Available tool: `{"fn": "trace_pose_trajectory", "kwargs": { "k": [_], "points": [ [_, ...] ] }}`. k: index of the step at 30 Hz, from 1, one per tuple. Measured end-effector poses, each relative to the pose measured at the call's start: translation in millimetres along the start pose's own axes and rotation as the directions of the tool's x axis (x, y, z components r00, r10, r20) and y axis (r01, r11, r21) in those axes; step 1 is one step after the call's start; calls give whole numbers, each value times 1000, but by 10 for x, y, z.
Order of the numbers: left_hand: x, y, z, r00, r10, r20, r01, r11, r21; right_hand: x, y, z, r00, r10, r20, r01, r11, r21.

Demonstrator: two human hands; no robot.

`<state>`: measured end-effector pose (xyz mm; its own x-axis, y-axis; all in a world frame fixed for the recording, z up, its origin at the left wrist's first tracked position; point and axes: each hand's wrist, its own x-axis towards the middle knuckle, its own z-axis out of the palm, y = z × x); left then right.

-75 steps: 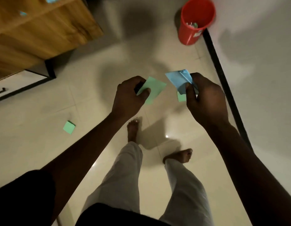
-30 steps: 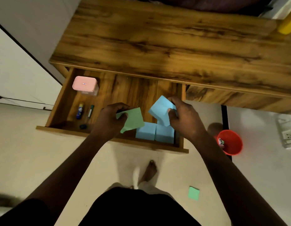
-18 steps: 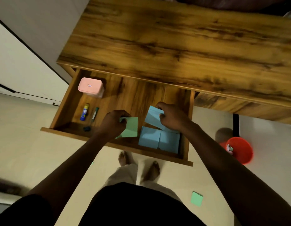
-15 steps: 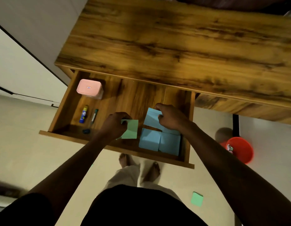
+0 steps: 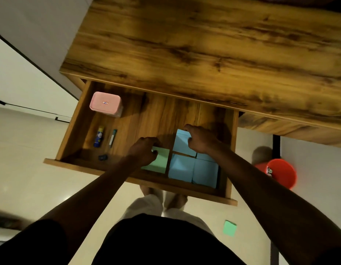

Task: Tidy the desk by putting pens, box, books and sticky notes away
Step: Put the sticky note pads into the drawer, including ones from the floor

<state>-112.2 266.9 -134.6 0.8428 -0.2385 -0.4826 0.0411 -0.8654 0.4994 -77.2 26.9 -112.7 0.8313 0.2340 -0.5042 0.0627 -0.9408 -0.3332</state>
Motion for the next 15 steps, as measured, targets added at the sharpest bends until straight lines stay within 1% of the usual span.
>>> {"fn": "trace_pose_trajectory", "kwargs": {
  "k": [2,4,9,15],
  "points": [
    [4,-21,29,1000,22,12,-23,990,143,32,-1,28,1000,0,-21,-2,995,-98],
    [14,-37,51,999,29,25,-34,974,225,79,-4,46,1000,-16,-26,11,983,-183],
    [28,-52,121,997,34,70,-53,958,283,138,-20,111,998,-69,-11,61,946,-318],
    [33,-50,184,996,43,75,-65,946,319,115,-4,197,995,-95,-4,87,926,-368]
  ]
}}
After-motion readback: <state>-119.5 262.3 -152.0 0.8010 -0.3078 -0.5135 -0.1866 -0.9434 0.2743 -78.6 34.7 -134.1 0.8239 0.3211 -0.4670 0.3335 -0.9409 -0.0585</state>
